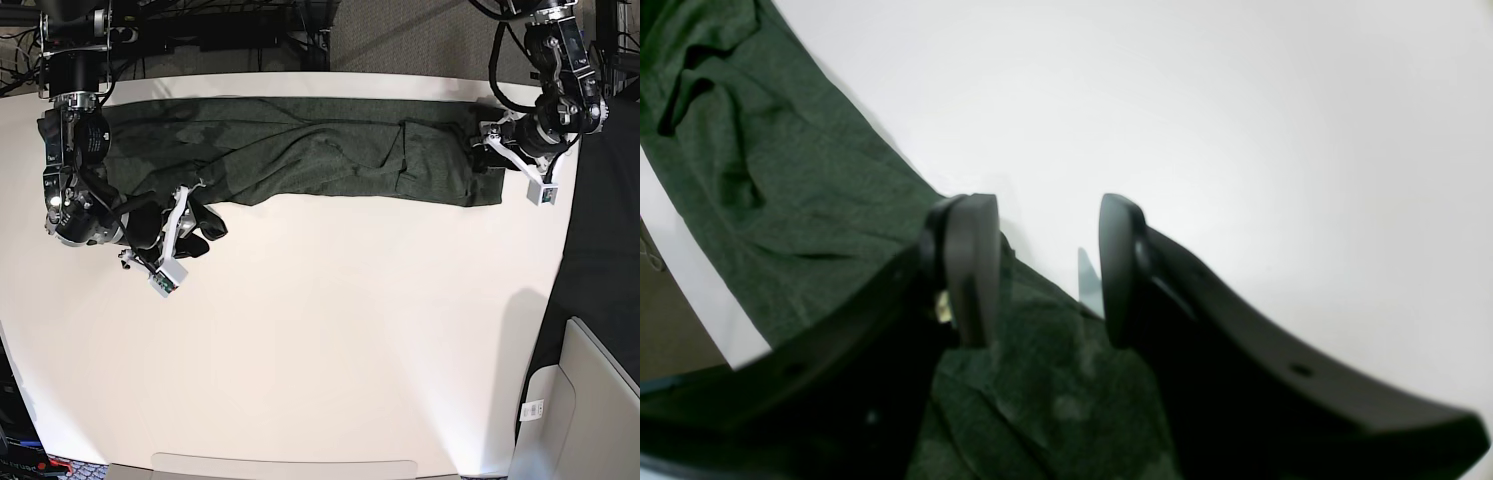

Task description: Fold the T-shirt properly

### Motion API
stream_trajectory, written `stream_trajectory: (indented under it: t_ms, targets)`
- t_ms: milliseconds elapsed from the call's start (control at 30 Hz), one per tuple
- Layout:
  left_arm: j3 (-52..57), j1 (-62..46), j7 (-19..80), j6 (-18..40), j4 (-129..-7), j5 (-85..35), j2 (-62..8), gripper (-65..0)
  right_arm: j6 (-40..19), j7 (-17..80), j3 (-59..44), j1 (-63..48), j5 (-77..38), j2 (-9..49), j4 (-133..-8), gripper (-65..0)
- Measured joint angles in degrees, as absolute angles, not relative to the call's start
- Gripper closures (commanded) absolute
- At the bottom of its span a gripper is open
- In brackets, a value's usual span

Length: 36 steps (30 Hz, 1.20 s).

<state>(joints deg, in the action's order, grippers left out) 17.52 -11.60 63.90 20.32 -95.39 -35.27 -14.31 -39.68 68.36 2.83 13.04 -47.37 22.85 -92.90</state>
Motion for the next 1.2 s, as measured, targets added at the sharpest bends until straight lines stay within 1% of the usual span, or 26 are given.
stream_trajectory:
  t_ms: [100,167,267,367,600,733,867,1000,1200]
  targets:
    - [17.5,-11.5,64.0,30.1,-94.1,-36.7,-14.2,-26.2,-39.7,68.4,2.8,13.0,-47.4,22.9,-92.9,-25.0]
    - [17.6,-11.3,63.8,34.8,-92.7,-37.4,-14.2,-20.2,-39.7,68.4,2.8,13.0,-47.4,22.9,-92.9,-25.0]
    - [17.6,-11.0,63.1,36.1,-90.8,-39.3,-14.2,-10.4,-39.7,68.3,2.8,12.9,-47.8,24.2,-92.9,-25.0]
    - [17.7,-10.8,63.0,36.1,-90.3,-39.7,-14.0,-2.9,-39.7,68.4,2.1,12.6,-47.8,26.0,-92.9,-25.0]
    - [17.7,-10.0,65.5,36.1,-93.3,-37.5,-13.6,-2.1,-39.7,68.5,-7.7,8.3,-47.5,27.1,-93.1,-25.0]
    - [17.6,-10.3,67.8,35.8,-97.9,-35.1,-13.2,-2.1,-39.7,70.0,-10.0,7.5,-46.7,29.1,-93.1,-25.0]
    - [17.6,-10.6,67.8,35.6,-102.1,-34.9,-11.8,-2.1,-39.7,70.0,-11.3,5.4,-46.8,30.7,-93.1,-25.0]
    - [17.6,-10.6,68.0,35.8,-107.2,-35.4,-8.8,-2.1,-39.7,69.9,-11.6,4.6,-40.3,31.1,-92.9,-25.0]
    - [17.2,-10.6,68.6,35.8,-111.0,-43.0,-6.5,-2.1,-39.9,70.3,-12.5,2.3,-29.6,30.2,-92.9,-25.0]
